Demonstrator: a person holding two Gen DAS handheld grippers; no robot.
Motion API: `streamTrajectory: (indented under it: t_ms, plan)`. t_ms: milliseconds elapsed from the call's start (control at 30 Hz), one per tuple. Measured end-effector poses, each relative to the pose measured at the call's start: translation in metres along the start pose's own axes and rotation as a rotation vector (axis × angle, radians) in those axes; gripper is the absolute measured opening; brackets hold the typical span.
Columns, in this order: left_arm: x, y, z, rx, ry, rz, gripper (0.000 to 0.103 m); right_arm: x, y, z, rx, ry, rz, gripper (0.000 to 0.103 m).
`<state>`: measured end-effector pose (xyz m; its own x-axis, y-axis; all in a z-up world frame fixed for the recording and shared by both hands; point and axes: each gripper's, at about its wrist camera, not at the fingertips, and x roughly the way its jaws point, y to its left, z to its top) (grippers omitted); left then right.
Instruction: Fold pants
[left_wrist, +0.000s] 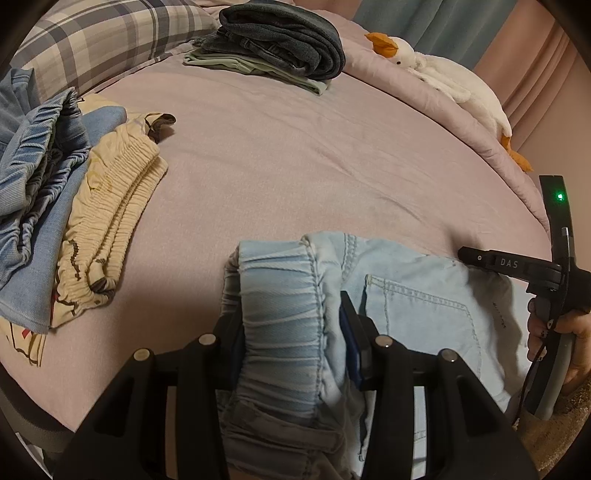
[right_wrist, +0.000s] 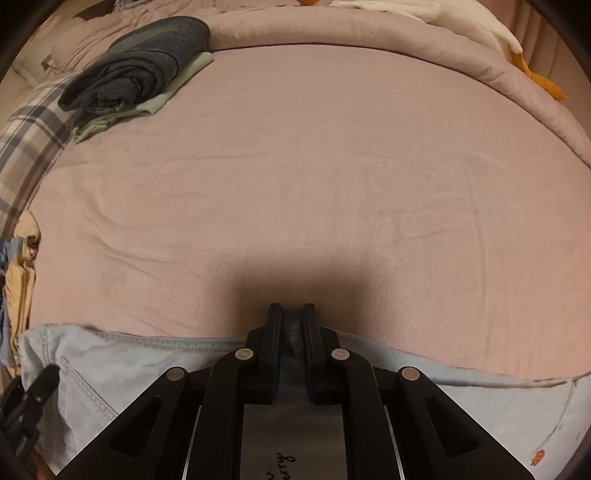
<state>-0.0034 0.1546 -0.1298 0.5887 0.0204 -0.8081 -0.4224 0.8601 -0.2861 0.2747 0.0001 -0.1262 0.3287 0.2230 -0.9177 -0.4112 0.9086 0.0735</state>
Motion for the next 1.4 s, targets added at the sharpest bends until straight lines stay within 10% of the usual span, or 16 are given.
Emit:
streamTrajectory:
  t_ms: [600, 667, 733, 833, 1033, 1200, 1400]
  plan:
    - [-0.02, -0.011, 0.012, -0.032, 0.003, 0.042, 0.043, -0.008, -0.002, 0.002, -0.035, 0.002, 0.004, 0.008]
    - [-0.04, -0.017, 0.014, -0.018, -0.048, 0.047, 0.043, -0.018, -0.007, 0.002, -0.037, -0.002, 0.021, 0.016]
    - [-0.056, -0.024, 0.015, -0.003, -0.084, 0.048, 0.05, -0.041, -0.016, -0.001, -0.014, -0.068, 0.029, 0.053]
    - [-0.074, -0.033, 0.015, 0.003, -0.111, 0.019, 0.073, -0.072, -0.028, -0.008, 0.003, -0.14, 0.05, 0.062]
    - [-0.049, -0.072, -0.005, 0.072, -0.013, -0.07, 0.072, -0.095, -0.058, -0.043, 0.05, -0.134, 0.072, 0.062]
    - [-0.002, -0.079, -0.023, 0.063, 0.136, -0.086, 0.048, -0.071, -0.086, -0.073, 0.112, -0.03, 0.013, 0.062]
    - [0.002, -0.085, -0.028, 0.102, 0.115, -0.038, 0.047, -0.067, -0.11, -0.097, 0.154, -0.021, -0.012, 0.062]
